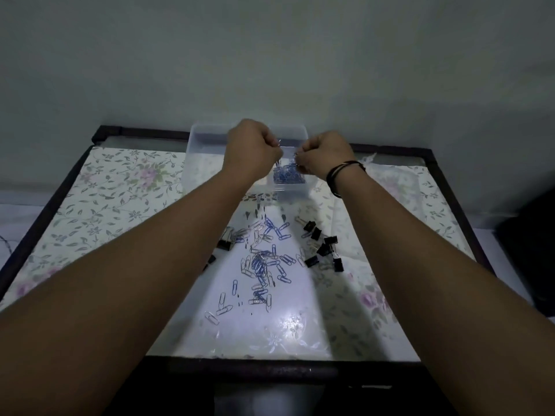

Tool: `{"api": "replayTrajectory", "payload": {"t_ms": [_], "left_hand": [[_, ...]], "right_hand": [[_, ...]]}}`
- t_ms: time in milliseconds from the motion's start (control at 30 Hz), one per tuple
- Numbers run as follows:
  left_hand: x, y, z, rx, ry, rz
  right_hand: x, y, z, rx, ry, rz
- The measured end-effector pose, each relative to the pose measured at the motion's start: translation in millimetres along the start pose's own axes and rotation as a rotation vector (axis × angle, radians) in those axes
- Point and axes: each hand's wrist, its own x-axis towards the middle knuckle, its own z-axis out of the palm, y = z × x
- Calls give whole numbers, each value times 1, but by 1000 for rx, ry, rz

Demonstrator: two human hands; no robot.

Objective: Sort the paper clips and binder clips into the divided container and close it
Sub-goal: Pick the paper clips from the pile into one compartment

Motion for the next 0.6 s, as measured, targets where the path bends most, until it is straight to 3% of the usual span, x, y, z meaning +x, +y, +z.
{"api": "replayTrajectory", "payload": {"t_ms": [67, 233, 400, 600], "left_hand": [[15, 1, 13, 12, 26, -16], [10, 1, 20, 86, -160, -43], [-52, -11, -13, 147, -230, 29], [-146, -53, -19, 457, -635, -70]], "right_hand": [[17, -1, 9, -115, 23, -20], [21, -1, 10, -386, -46, -57], [-58, 24, 0, -149, 5, -55], [-150, 45, 12, -433, -314, -15]]}}
